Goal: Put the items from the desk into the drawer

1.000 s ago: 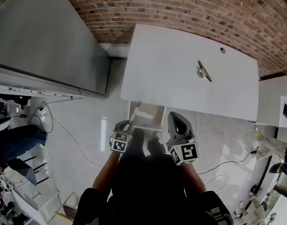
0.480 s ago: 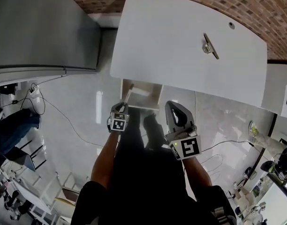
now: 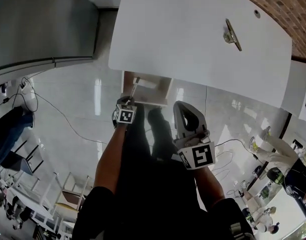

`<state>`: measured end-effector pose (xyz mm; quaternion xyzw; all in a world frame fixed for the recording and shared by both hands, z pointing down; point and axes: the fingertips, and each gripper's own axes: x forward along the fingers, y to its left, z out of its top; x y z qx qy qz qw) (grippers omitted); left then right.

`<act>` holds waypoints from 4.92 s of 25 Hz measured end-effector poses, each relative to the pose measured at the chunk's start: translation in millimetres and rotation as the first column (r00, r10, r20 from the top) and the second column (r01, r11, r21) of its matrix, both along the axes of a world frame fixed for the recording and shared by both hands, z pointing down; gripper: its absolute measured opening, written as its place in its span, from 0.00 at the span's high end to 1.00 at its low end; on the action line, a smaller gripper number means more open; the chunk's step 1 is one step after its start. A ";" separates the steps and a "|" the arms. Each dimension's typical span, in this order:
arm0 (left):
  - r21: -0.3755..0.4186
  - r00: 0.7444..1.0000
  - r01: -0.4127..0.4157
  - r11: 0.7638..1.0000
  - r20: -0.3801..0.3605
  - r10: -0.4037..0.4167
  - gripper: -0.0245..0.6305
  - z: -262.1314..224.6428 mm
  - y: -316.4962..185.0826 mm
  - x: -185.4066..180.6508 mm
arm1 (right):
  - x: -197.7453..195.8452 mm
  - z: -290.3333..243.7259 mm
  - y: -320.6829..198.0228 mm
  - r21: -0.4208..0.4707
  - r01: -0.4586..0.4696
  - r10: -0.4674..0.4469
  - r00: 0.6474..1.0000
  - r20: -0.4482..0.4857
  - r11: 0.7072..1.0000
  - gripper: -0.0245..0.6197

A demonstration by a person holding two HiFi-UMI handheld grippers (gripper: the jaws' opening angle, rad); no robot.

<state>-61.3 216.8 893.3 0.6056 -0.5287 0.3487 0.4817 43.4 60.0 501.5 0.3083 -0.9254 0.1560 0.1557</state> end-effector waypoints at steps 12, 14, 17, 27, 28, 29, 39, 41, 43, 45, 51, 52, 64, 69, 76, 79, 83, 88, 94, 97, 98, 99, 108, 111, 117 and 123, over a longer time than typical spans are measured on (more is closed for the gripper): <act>-0.072 0.999 -0.013 0.997 -0.047 0.010 0.87 42.7 -4.0 8.3 | 6.3 32.0 7.3 -0.065 -0.010 0.007 0.999 -0.049 0.998 0.97; -0.077 0.999 -0.023 0.997 -0.044 0.019 0.87 45.9 -6.9 7.7 | 7.1 35.3 6.9 -0.070 -0.016 0.012 0.998 -0.056 0.997 0.96; -0.106 0.998 -0.051 0.993 -0.040 0.047 0.87 46.7 -9.6 6.7 | 7.7 39.6 5.2 -0.078 -0.025 0.020 0.998 -0.064 0.997 0.97; -0.164 0.997 -0.067 0.984 -0.040 0.061 0.87 62.2 -2.5 8.3 | 11.4 40.0 -1.1 -0.086 -0.062 0.056 0.996 -0.063 0.994 0.96; -0.168 0.997 -0.067 0.984 -0.048 0.060 0.87 63.1 -1.5 10.0 | 11.8 39.9 -1.5 -0.087 -0.064 0.059 0.996 -0.065 0.994 0.97; -0.170 0.997 -0.069 0.983 -0.056 0.060 0.87 63.9 -0.4 11.9 | 12.1 39.8 -1.7 -0.087 -0.067 0.062 0.996 -0.067 0.994 0.96; -0.177 0.995 -0.075 0.981 -0.077 0.063 0.85 64.8 1.6 23.4 | 13.4 36.3 -6.1 -0.083 -0.090 0.086 0.995 -0.059 0.992 0.97; -0.174 0.995 -0.065 0.983 -0.084 0.051 0.82 64.3 1.1 25.1 | 13.7 35.3 -5.9 -0.079 -0.092 0.088 0.994 -0.057 0.993 0.96; -0.178 0.995 -0.056 0.982 -0.088 0.041 0.80 64.4 2.7 25.3 | 13.8 33.4 -5.0 -0.076 -0.093 0.089 0.995 -0.053 0.993 0.96; -0.184 0.996 -0.044 0.982 -0.089 0.028 0.79 64.3 3.6 24.7 | 15.0 31.8 -4.7 -0.073 -0.096 0.093 0.995 -0.048 0.993 0.97; -0.149 0.998 0.003 0.989 -0.068 -0.013 0.95 50.6 3.0 17.4 | 20.5 22.4 -3.6 -0.051 -0.111 0.109 0.993 -0.037 0.993 0.97; -0.136 0.997 0.006 0.991 -0.072 -0.016 0.96 46.0 3.0 17.5 | 21.6 19.8 -3.2 -0.046 -0.114 0.113 0.993 -0.034 0.992 0.97; 0.267 0.978 0.128 0.955 -0.194 -0.077 0.96 -137.9 -64.0 12.4 | 45.6 -28.3 -6.4 0.026 -0.169 0.169 0.985 0.016 0.985 0.97; 0.588 0.990 0.056 0.807 -0.139 0.032 0.96 -289.6 -145.8 -10.4 | 49.2 -60.7 -32.3 0.146 -0.223 0.215 0.974 0.070 0.964 0.96; 0.836 0.991 0.038 0.547 -0.101 0.086 0.96 -487.9 -175.4 0.2 | 80.6 -100.3 -31.1 0.181 -0.288 0.275 0.957 0.094 0.940 0.97; 0.911 0.991 -0.007 0.412 -0.049 0.126 0.96 -560.8 -174.5 12.4 | 86.0 -117.1 -34.9 0.214 -0.307 0.289 0.951 0.109 0.927 0.97; 0.935 0.982 -0.010 0.356 -0.058 0.180 0.94 -579.5 -163.6 46.2 | 96.6 -119.4 -31.7 0.218 -0.338 0.320 0.941 0.113 0.916 0.97; 0.911 0.961 -0.042 0.409 -0.075 0.266 0.67 -556.2 -157.8 71.7 | 95.0 -115.2 -20.5 0.197 -0.348 0.332 0.937 0.107 0.917 0.96; 0.910 0.956 -0.041 0.413 -0.084 0.281 0.67 -551.2 -156.4 68.4 | 95.2 -118.2 -17.9 0.220 -0.367 0.355 0.930 0.095 0.904 0.96; 0.906 0.947 -0.050 0.420 -0.090 0.307 0.67 -547.1 -159.5 67.7 | 95.9 -119.8 -18.8 0.224 -0.394 0.384 0.919 0.090 0.892 0.96; 0.906 0.944 -0.056 0.421 -0.090 0.319 0.67 -546.3 -160.6 67.7 | 96.0 -119.5 -19.2 0.222 -0.405 0.396 0.914 0.088 0.887 0.97; 0.905 0.939 -0.062 0.420 -0.090 0.331 0.67 -546.1 -161.9 67.7 | 96.3 -118.9 -19.6 0.219 -0.418 0.409 0.908 0.087 0.882 0.96; 0.912 0.885 -0.116 0.394 -0.085 0.458 0.67 -541.4 -179.0 76.5 | 107.1 -120.7 -16.5 0.234 -0.541 0.541 0.838 0.071 0.808 0.97; 0.907 0.861 -0.147 0.394 -0.079 0.502 0.67 -533.2 -186.0 86.4 | 110.3 -119.6 -12.8 0.230 -0.571 0.571 0.818 0.072 0.788 0.97; 0.896 0.834 -0.188 0.403 -0.072 0.548 0.67 -520.0 -203.8 116.8 | 131.1 -120.7 -22.1 0.235 -0.606 0.608 0.791 0.071 0.760 0.97; 0.887 0.833 -0.224 0.404 -0.041 0.552 0.67 -515.0 -232.6 150.7 | 155.6 -114.3 -52.3 0.224 -0.591 0.591 0.803 0.077 0.775 0.96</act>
